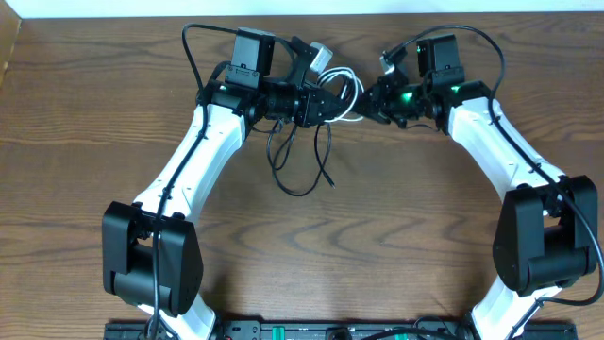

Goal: Untangle cables
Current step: 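Pull the white cable rightward with the right gripper, away from the left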

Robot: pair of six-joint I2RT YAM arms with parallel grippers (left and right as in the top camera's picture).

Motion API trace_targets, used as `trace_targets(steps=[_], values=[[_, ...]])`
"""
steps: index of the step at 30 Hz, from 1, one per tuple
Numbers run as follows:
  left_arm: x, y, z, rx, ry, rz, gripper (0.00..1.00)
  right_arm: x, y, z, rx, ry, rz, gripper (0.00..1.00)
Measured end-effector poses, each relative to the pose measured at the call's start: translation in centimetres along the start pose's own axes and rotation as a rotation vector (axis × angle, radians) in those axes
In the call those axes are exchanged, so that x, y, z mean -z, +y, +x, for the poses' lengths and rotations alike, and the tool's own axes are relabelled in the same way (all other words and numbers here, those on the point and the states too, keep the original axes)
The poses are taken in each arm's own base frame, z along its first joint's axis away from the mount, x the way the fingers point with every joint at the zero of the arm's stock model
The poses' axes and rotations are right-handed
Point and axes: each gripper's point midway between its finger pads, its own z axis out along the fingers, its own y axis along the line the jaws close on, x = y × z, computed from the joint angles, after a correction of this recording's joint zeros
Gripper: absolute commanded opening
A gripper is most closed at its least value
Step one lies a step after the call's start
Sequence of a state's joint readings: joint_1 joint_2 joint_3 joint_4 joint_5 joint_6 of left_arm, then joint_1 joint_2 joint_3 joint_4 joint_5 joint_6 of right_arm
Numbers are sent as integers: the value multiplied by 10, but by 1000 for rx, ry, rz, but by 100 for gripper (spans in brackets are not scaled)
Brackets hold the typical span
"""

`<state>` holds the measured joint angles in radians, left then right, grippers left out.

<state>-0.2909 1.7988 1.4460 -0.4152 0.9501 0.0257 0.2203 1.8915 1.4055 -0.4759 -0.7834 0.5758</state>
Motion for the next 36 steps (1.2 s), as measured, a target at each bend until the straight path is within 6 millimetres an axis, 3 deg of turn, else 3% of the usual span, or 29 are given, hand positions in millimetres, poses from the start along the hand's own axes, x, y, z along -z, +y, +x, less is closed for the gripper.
trace_targets(steps=[8, 15, 23, 36], values=[[6, 45, 6, 107, 6, -265, 7, 7, -53, 9, 43, -2, 277, 1], [18, 69, 11, 162, 5, -384, 8, 24, -93, 4, 86, -43, 516, 1], [31, 87, 33, 234, 67, -495, 8, 47, -124, 2, 110, -65, 736, 1], [73, 131, 59, 284, 138, -808, 8, 111, -175, -17, 92, -140, 1032, 1]])
